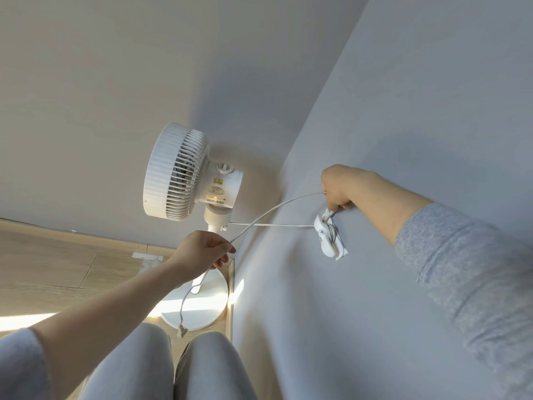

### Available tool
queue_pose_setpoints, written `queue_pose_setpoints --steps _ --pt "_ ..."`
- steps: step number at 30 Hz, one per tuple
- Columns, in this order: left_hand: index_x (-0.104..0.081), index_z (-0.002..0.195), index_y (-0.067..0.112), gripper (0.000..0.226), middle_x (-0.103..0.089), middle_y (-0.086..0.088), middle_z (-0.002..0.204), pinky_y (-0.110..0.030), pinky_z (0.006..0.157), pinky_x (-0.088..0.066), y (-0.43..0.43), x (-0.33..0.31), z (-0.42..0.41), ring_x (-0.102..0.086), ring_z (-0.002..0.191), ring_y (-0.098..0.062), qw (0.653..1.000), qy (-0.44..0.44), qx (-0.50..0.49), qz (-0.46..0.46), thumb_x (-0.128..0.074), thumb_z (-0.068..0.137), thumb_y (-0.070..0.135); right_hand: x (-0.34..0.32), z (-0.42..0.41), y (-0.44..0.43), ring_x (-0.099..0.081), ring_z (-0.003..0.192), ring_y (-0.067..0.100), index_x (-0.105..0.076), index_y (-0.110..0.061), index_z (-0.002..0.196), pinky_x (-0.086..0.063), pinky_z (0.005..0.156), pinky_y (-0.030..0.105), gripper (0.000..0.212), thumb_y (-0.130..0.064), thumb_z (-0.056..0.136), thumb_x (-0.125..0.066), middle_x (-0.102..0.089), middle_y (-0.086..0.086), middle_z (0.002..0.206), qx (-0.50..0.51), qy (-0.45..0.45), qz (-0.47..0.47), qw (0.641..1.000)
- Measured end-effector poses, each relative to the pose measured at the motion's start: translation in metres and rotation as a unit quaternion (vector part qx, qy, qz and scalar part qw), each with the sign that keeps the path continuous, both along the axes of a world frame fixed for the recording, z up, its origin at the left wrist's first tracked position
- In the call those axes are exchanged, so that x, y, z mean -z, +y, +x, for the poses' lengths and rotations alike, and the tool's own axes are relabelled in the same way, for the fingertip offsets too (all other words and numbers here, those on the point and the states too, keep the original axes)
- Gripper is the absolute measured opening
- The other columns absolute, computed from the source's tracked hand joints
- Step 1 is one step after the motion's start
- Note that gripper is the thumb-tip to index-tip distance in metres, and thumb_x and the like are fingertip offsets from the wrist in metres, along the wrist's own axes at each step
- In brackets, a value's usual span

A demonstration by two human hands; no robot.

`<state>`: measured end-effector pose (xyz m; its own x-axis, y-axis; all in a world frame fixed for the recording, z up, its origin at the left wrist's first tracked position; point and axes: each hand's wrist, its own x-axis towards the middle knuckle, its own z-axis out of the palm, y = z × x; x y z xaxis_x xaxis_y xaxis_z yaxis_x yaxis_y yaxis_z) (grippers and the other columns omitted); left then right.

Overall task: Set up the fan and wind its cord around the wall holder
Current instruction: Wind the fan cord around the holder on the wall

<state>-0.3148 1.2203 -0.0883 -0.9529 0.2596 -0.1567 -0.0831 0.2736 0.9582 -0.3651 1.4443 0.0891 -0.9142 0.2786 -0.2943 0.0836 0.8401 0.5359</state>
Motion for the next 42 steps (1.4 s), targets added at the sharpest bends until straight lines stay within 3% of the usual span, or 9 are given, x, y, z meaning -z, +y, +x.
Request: queue_pose_setpoints --steps 3,7,10,16,20,26,30,34,42 --pt "-0.074 0.084 0.008 0.021 -0.068 -0.007 0.069 -0.01 0.046 -0.045 0.002 -0.005 0.003 -0.057 0.052 -0.009 1.0 0.002 0.004 0.013 -0.055 0.091 0.011 -0.008 0.008 0.001 -0.048 0.043 0.017 -0.055 -0.012 0.056 -0.035 0.045 0.018 0.022 -0.008 0.072 -0.069 -0.049 -0.004 0.028 0.025 0.001 -0.035 0.999" --pt "-0.074 0.084 0.007 0.021 -0.068 -0.008 0.069 -0.01 0.047 -0.045 -0.004 -0.008 0.012 -0.058 0.053 -0.009 1.0 0.003 0.008 0.016 -0.054 0.091 0.011 -0.017 0.026 0.0 -0.054 0.055 0.021 -0.067 -0.008 0.072 -0.037 0.049 0.019 0.004 -0.007 0.075 -0.065 -0.059 0.003 0.053 0.041 0.03 -0.101 0.994" --pt "-0.074 0.084 0.008 0.022 -0.069 -0.009 0.072 -0.013 0.049 -0.047 -0.007 -0.008 0.017 -0.058 0.056 -0.013 1.0 0.003 0.009 0.007 -0.054 0.091 0.012 -0.021 0.04 0.001 -0.059 0.062 0.023 -0.072 -0.003 0.091 -0.042 0.055 0.021 0.018 -0.004 0.079 -0.06 -0.061 0.007 0.059 0.051 0.062 -0.173 0.982" --pt "-0.074 0.082 0.01 0.022 -0.068 -0.006 0.069 -0.01 0.045 -0.044 -0.008 -0.012 0.029 -0.057 0.054 -0.011 1.0 0.003 0.006 0.014 -0.054 0.091 0.013 -0.006 0.071 0.002 -0.056 0.064 0.017 -0.069 -0.017 0.075 -0.045 0.058 0.025 0.011 -0.008 0.077 -0.063 -0.059 -0.004 0.063 -0.047 0.136 -0.216 0.966" --pt "-0.074 0.079 0.013 0.022 -0.068 -0.006 0.068 -0.013 0.048 -0.046 -0.01 -0.015 0.036 -0.058 0.053 -0.01 1.0 0.013 0.017 0.02 -0.055 0.091 0.014 0.001 0.088 0.003 -0.061 0.079 0.022 -0.07 -0.012 0.08 -0.051 0.069 0.031 0.009 -0.014 0.081 -0.062 -0.067 0.001 0.078 -0.087 0.189 -0.217 0.954" --pt "-0.075 0.079 0.012 0.02 -0.068 -0.005 0.067 -0.015 0.05 -0.046 -0.009 -0.013 0.046 -0.058 0.054 -0.011 0.999 0.025 0.04 0.018 -0.057 0.089 0.014 0.02 0.126 -0.004 -0.057 0.068 0.026 -0.064 -0.007 0.075 -0.036 0.048 0.027 0.015 -0.016 0.085 -0.058 -0.067 0.009 0.078 -0.035 0.276 -0.217 0.936" --pt "-0.075 0.082 0.009 0.017 -0.068 -0.003 0.065 -0.013 0.048 -0.046 -0.005 -0.009 0.05 -0.058 0.048 -0.005 0.998 0.026 0.057 0.013 -0.061 0.087 0.014 0.041 0.15 -0.004 -0.065 0.084 0.031 -0.071 -0.002 0.086 -0.048 0.068 0.033 0.015 -0.009 0.084 -0.058 -0.073 0.012 0.088 -0.041 0.342 -0.237 0.908" --pt "-0.075 0.083 0.007 0.016 -0.067 -0.004 0.065 -0.012 0.048 -0.047 -0.001 -0.005 0.051 -0.056 0.044 -0.001 0.997 0.024 0.065 0.017 -0.061 0.087 0.013 0.064 0.16 -0.002 -0.067 0.083 0.025 -0.072 -0.009 0.089 -0.043 0.065 0.023 0.013 -0.01 0.085 -0.059 -0.074 0.008 0.088 -0.013 0.381 -0.278 0.882" --pt "-0.075 0.087 0.004 0.015 -0.066 -0.004 0.065 -0.011 0.049 -0.047 -0.004 0.001 0.054 -0.056 0.045 0.0 0.996 0.012 0.092 0.007 -0.063 0.087 0.013 0.117 0.181 -0.005 -0.066 0.087 0.023 -0.071 -0.008 0.085 -0.05 0.079 0.029 0.014 -0.002 0.077 -0.062 -0.071 0.006 0.088 0.011 0.432 -0.3 0.85"
